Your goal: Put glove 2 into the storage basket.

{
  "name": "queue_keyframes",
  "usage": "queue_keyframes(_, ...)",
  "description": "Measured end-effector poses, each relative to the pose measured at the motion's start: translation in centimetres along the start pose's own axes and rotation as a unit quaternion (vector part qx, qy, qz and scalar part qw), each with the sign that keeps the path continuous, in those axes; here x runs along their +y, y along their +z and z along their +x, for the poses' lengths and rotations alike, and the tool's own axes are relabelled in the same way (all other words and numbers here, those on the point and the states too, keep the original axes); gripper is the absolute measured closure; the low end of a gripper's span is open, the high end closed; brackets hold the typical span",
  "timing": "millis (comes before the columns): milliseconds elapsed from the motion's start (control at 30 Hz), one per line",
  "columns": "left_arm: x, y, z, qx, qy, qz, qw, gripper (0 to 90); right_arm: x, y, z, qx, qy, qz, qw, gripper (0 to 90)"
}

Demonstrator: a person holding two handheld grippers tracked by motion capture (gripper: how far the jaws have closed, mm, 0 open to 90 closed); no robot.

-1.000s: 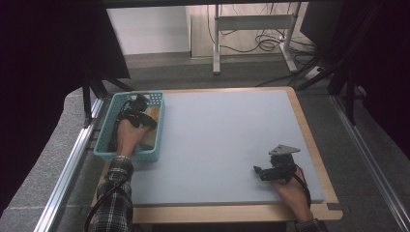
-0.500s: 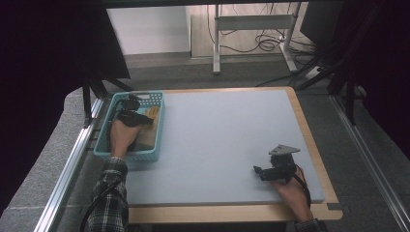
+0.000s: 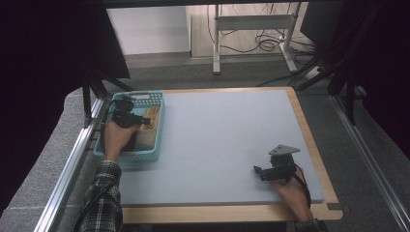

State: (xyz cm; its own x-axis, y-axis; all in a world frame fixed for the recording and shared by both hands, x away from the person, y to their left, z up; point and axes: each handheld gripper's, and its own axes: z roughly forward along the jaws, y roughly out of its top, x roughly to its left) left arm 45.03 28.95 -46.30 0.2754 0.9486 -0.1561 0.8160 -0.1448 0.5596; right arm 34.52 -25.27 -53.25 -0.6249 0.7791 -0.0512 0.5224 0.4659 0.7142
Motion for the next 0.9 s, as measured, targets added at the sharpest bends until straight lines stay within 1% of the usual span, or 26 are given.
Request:
queue_keyframes(267, -0.1, -1.0, 0.0, -0.010, -0.001, -0.016, 0.9998, 13.6, 0.0, 0.0, 0.0, 0.000, 0.000, 0.000, 1.0000, 6.7)
queue_keyframes(367, -0.2, -1.4, -0.2, -0.014, 0.000, -0.017, 0.9998, 15.0, 0.0, 0.0, 0.0, 0.000, 0.000, 0.000, 1.0000, 6.7)
queue_keyframes(433, -0.3, -1.5, -0.4, -0.011, 0.005, -0.016, 0.9998, 15.9, 0.0, 0.0, 0.0, 0.000, 0.000, 0.000, 1.0000, 6.7)
queue_keyframes(533, -0.4, -1.6, -0.5, -0.015, 0.007, -0.017, 0.9997, 15.9, 0.0, 0.0, 0.0, 0.000, 0.000, 0.000, 1.0000, 6.8)
queue_keyframes(633, -0.6, -1.9, -0.5, -0.023, 0.008, -0.026, 0.9994, 15.1, 0.0, 0.0, 0.0, 0.000, 0.000, 0.000, 1.0000, 6.7)
queue_keyframes(733, -0.7, -2.2, -0.5, -0.025, 0.011, -0.031, 0.9991, 13.8, 0.0, 0.0, 0.0, 0.000, 0.000, 0.000, 1.0000, 6.8)
queue_keyframes(900, -1.0, -2.9, -0.9, -0.032, 0.024, -0.047, 0.9981, 10.3, 0.0, 0.0, 0.0, 0.000, 0.000, 0.000, 1.0000, 6.7)
